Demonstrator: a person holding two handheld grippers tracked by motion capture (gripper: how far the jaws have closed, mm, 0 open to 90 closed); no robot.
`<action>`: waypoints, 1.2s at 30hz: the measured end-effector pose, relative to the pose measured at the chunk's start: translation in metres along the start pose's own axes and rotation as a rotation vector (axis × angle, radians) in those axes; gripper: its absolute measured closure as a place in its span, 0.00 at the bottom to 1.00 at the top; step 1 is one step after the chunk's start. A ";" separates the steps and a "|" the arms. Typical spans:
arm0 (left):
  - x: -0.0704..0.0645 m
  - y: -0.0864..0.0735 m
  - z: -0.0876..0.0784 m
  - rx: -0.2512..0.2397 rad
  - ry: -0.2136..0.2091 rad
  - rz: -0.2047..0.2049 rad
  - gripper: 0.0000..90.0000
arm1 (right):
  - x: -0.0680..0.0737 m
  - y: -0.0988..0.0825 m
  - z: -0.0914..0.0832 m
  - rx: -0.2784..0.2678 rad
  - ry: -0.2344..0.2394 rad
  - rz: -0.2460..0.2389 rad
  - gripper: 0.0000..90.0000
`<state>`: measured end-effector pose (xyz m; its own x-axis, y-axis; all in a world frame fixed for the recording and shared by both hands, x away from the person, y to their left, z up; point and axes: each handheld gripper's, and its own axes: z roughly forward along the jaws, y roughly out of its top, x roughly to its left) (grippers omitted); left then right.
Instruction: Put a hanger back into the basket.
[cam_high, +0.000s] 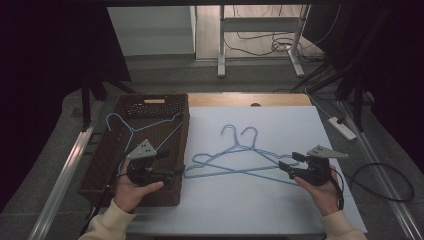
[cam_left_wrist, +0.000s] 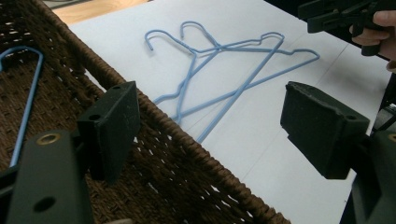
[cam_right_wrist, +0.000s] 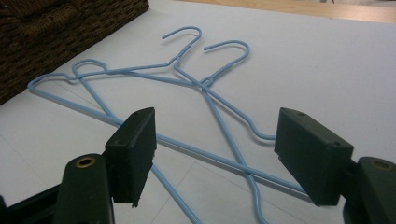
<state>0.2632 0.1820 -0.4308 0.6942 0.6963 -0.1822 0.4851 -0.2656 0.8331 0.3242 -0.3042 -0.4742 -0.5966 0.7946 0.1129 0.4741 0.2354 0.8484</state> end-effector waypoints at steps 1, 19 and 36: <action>-0.001 0.000 0.001 0.000 -0.003 0.000 0.23 | 0.000 0.000 0.000 0.002 0.000 -0.003 0.33; -0.020 0.003 0.013 0.031 -0.009 0.056 0.23 | 0.009 0.008 0.014 0.050 0.003 -0.032 0.34; -0.032 0.000 0.027 0.057 -0.004 0.092 0.24 | 0.022 0.048 0.076 0.175 0.026 -0.025 0.35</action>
<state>0.2554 0.1415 -0.4391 0.7390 0.6649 -0.1083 0.4485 -0.3657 0.8155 0.3833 -0.2324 -0.4701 -0.6250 0.7731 0.1077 0.5629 0.3508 0.7484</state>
